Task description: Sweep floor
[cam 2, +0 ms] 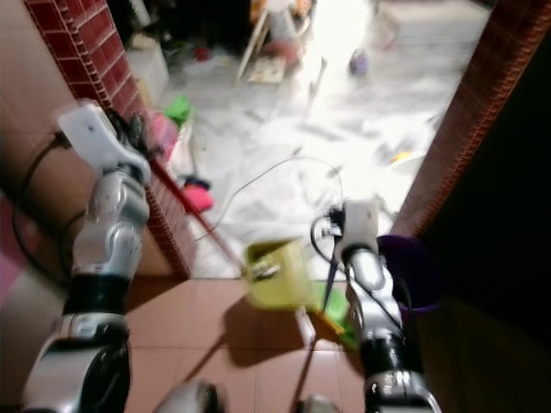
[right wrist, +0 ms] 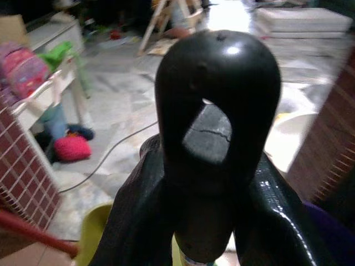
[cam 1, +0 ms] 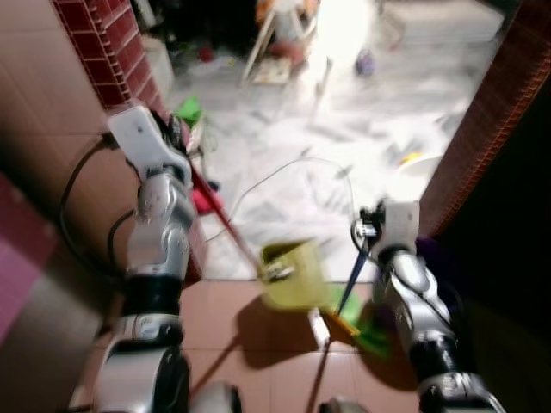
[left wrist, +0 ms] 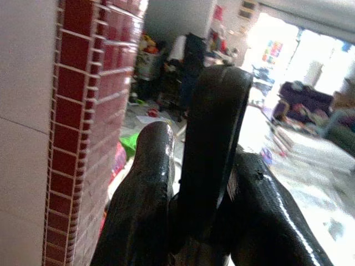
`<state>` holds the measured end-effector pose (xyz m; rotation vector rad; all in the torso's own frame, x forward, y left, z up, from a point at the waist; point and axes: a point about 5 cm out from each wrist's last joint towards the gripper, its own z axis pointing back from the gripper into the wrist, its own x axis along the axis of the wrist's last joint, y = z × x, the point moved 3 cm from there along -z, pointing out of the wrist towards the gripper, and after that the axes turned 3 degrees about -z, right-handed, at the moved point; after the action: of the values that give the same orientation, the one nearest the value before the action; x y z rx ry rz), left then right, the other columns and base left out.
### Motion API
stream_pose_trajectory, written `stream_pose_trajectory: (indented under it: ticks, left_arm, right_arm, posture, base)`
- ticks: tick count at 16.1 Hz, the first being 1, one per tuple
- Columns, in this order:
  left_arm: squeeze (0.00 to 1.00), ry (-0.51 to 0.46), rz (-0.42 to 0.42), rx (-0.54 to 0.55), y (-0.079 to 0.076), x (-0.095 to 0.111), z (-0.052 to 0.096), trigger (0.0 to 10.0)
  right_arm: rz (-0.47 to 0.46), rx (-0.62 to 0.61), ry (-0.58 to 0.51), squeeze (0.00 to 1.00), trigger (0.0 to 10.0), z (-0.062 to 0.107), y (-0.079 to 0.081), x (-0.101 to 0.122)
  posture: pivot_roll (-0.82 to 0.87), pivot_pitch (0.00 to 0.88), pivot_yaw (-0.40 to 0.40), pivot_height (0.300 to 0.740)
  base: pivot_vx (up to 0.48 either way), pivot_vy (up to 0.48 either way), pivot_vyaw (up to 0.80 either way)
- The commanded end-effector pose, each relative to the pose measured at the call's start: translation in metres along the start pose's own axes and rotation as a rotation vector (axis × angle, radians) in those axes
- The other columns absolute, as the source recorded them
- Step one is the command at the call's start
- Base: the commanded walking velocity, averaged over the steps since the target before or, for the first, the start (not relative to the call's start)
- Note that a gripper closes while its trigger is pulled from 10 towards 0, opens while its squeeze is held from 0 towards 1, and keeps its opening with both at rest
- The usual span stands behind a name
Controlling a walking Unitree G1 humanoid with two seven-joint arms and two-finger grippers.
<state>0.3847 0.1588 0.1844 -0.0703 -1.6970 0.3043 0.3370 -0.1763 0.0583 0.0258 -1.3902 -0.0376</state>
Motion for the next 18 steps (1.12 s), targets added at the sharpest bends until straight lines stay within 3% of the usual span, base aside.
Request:
stream_pose_trajectory:
  ticks: [1, 5, 6, 10, 13, 16, 17, 18]
  left_arm:
    - [0.0, -0.056, -0.016, -0.052, -0.006, 0.015, 0.002, 10.0]
    - [0.0, -0.01, -0.136, -0.092, 0.003, -0.017, 0.023, 10.0]
    - [0.0, 0.029, -0.159, -0.092, 0.007, -0.036, 0.033, 10.0]
    - [0.0, 0.082, -0.144, -0.062, 0.012, -0.06, 0.045, 10.0]
    - [0.0, 0.063, -0.141, -0.024, 0.018, -0.066, 0.051, 10.0]
    - [0.0, 0.045, -0.174, -0.012, 0.026, -0.068, 0.059, 10.0]
    - [0.0, 0.021, -0.159, -0.016, 0.022, -0.061, 0.058, 10.0]
    - [0.0, -0.05, -0.128, -0.008, 0.017, -0.041, 0.05, 10.0]
  right_arm:
    - [-0.077, -0.016, 0.133, 0.0, 10.0, 0.01, 0.0, -0.035]
    - [-0.073, -0.1, 0.107, 0.0, 10.0, 0.018, -0.015, -0.037]
    - [-0.089, -0.124, 0.073, 0.0, 10.0, 0.019, -0.017, -0.032]
    - [-0.067, -0.134, 0.041, 0.0, 10.0, 0.024, -0.018, -0.029]
    - [-0.038, -0.168, 0.062, 0.0, 10.0, 0.032, -0.031, -0.035]
    - [-0.035, -0.153, 0.044, 0.0, 10.0, 0.032, -0.028, -0.031]
    - [-0.039, -0.15, 0.041, 0.0, 10.0, 0.031, -0.026, -0.03]
    - [-0.045, -0.154, 0.041, 0.0, 10.0, 0.03, -0.026, -0.03]
  posture:
    - [-0.12, 0.0, 0.068, 0.74]
    - [-0.12, 0.0, 0.066, 0.74]
    - [-0.12, 0.0, 0.071, 0.74]
    - [-0.13, 0.0, 0.046, 0.74]
    - [-0.12, 0.0, 0.032, 0.74]
    - [-0.12, 0.0, 0.053, 0.74]
    - [-0.12, 0.0, 0.06, 0.74]
    - [-0.12, 0.0, 0.062, 0.74]
  base:
    - [0.0, 0.0, 0.0]
    - [0.0, 0.0, 0.0]
    - [0.0, 0.0, 0.0]
    - [0.0, 0.0, 0.0]
    - [0.0, 0.0, 0.0]
    - [0.0, 0.0, 0.0]
    - [0.0, 0.0, -0.66]
    - [0.0, 0.0, -0.8]
